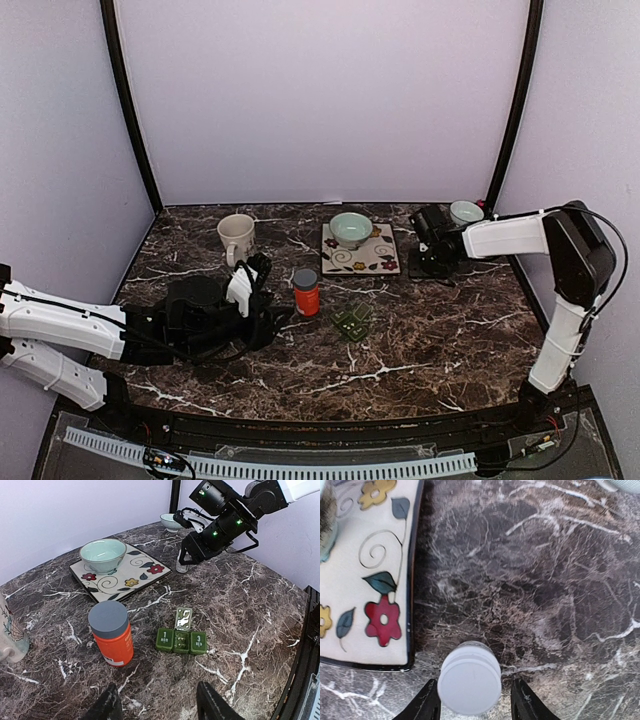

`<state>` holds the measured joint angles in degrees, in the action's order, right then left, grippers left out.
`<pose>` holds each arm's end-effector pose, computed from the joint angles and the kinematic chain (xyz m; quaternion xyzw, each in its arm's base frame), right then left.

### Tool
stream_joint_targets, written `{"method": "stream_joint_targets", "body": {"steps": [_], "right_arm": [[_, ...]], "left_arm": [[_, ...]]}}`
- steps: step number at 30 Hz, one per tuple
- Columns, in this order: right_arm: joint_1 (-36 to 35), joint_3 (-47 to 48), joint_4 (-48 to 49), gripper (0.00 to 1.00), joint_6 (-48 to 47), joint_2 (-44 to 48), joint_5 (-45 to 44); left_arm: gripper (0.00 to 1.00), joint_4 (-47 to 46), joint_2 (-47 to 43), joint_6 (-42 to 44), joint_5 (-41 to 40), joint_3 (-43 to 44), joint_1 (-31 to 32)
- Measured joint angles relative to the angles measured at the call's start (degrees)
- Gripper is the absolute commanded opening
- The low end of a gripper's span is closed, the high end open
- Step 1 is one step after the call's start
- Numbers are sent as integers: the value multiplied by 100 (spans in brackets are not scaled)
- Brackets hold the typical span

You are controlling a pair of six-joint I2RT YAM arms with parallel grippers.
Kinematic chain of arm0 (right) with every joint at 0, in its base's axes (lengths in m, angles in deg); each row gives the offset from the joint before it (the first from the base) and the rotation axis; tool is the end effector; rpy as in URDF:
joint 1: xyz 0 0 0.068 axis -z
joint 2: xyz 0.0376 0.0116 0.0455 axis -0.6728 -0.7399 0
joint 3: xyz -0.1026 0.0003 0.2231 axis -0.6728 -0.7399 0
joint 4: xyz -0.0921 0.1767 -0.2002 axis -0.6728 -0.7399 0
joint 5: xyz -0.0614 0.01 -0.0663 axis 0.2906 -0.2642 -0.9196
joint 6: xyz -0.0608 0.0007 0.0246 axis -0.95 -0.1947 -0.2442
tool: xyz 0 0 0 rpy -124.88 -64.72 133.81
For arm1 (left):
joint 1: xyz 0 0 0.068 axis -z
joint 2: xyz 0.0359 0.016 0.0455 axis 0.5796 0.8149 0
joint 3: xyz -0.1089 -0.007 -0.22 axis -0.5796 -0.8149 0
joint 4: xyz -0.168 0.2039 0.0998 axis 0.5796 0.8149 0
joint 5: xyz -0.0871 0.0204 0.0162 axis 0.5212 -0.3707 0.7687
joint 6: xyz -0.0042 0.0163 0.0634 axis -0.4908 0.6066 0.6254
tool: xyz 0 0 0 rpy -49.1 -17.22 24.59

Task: Sort the pills into containers
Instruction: Place the pill bottle at the center of the board.

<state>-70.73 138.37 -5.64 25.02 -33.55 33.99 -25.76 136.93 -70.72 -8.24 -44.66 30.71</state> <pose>0.3478 0.1707 0.1078 0.0363 0.9495 0.0000 0.3116 0.1385 -0.2687 0.1923 0.2556 0.7488 -0.2702 0.5486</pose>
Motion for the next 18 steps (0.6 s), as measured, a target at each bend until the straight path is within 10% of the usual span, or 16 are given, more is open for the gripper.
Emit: {"method": "stream_joint_targets", "body": {"steps": [7,18], "right_arm": [[-96,0,-87,51,0,514,-35],[-1001,-85,-396,35,72,1292,-269]], "left_arm": [[52,-2,0,-72,13,0,0],[12,-4,310,-282,249,4,0]]}}
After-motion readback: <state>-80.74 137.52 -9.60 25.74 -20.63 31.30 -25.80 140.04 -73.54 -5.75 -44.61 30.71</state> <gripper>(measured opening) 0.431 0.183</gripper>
